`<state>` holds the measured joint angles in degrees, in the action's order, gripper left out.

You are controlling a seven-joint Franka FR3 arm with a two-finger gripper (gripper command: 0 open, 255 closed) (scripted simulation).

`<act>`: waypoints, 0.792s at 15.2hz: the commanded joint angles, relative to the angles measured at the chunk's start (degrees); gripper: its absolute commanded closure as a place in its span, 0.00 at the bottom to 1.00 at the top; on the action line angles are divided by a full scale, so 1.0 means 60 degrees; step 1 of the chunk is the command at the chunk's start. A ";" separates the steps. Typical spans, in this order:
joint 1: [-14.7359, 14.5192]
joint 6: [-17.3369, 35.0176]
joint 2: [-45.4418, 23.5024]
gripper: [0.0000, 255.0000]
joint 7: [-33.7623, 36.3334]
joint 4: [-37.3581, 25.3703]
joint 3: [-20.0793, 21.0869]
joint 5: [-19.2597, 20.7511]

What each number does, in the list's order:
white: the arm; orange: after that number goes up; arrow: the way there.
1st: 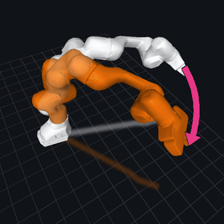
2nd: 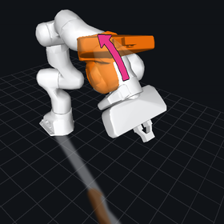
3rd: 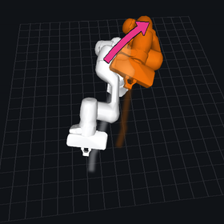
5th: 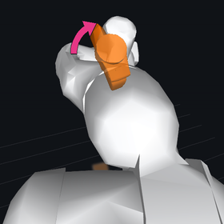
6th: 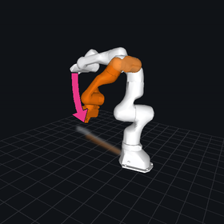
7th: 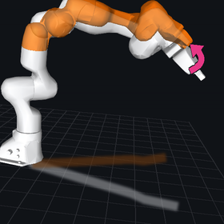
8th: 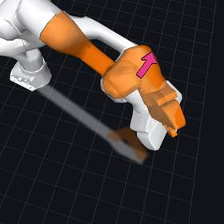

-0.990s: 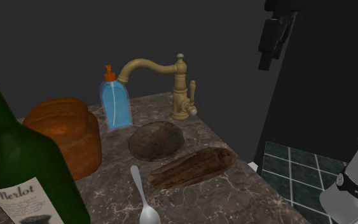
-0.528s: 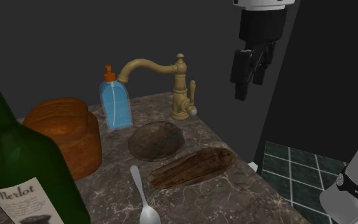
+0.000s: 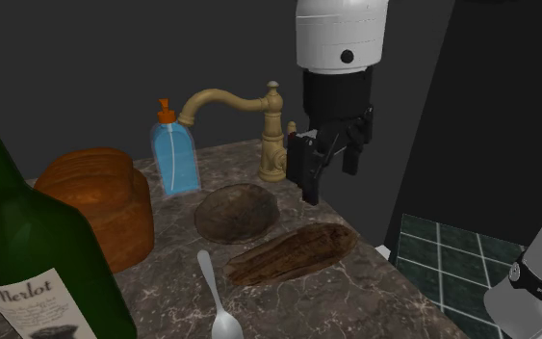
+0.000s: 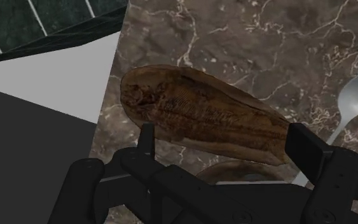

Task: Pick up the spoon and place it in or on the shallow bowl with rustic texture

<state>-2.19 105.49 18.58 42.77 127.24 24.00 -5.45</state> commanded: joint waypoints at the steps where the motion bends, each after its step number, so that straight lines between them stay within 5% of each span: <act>1: 0.0006 0.0266 -0.0719 0.00 0.0638 -0.0375 0.0337 0.0087; 12: -0.0613 0.1054 -0.5144 0.00 0.4026 -0.3284 0.1240 0.1713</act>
<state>-5.09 111.73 -9.17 64.84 110.03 31.33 3.45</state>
